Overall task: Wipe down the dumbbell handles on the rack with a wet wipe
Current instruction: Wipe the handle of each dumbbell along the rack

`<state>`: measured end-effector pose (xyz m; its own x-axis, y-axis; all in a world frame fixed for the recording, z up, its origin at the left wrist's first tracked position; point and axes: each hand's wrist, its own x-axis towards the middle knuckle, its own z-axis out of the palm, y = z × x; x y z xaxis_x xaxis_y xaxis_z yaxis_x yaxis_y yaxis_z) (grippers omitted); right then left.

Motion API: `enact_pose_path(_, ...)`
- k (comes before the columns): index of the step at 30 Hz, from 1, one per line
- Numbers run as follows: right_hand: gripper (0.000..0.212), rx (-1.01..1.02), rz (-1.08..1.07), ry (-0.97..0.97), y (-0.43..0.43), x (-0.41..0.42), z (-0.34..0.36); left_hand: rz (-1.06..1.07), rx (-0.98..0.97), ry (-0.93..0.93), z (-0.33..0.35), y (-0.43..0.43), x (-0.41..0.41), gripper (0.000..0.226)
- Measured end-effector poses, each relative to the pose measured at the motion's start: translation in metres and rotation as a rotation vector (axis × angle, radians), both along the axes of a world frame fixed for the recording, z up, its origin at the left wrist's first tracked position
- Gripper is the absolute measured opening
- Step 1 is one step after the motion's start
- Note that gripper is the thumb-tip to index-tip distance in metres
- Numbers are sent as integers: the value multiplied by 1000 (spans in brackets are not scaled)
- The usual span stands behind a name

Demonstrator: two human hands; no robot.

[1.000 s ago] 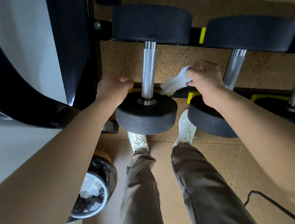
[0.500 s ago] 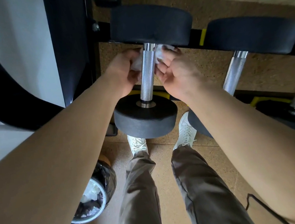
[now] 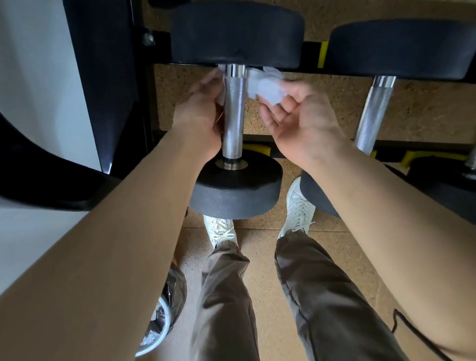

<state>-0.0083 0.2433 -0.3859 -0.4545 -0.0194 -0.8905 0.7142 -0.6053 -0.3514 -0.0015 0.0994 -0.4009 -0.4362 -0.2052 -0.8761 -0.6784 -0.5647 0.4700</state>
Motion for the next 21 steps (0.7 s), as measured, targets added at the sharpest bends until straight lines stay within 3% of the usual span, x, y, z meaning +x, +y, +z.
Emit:
enact_pose_path(5, 9, 132, 223, 49, -23, 1, -7, 129, -95, -36, 4, -24, 8, 6)
enact_pose_path(8, 14, 177, 291, 41, -30, -4, -11, 148, -133, -41, 0, -31, 20, 9)
enact_pose_path(15, 13, 241, 242, 15, 12, 15, -15, -247, -279, -20, -9, -11, 16, 22)
enact_pose_path(19, 7, 324, 457, 72, 5, 32, -22, -304, -304, -12, -7, -29, 26, 11)
enact_pose_path(21, 5, 392, 609, 164, -4, 33, -25, -399, -336, 5, -5, -43, 39, 16)
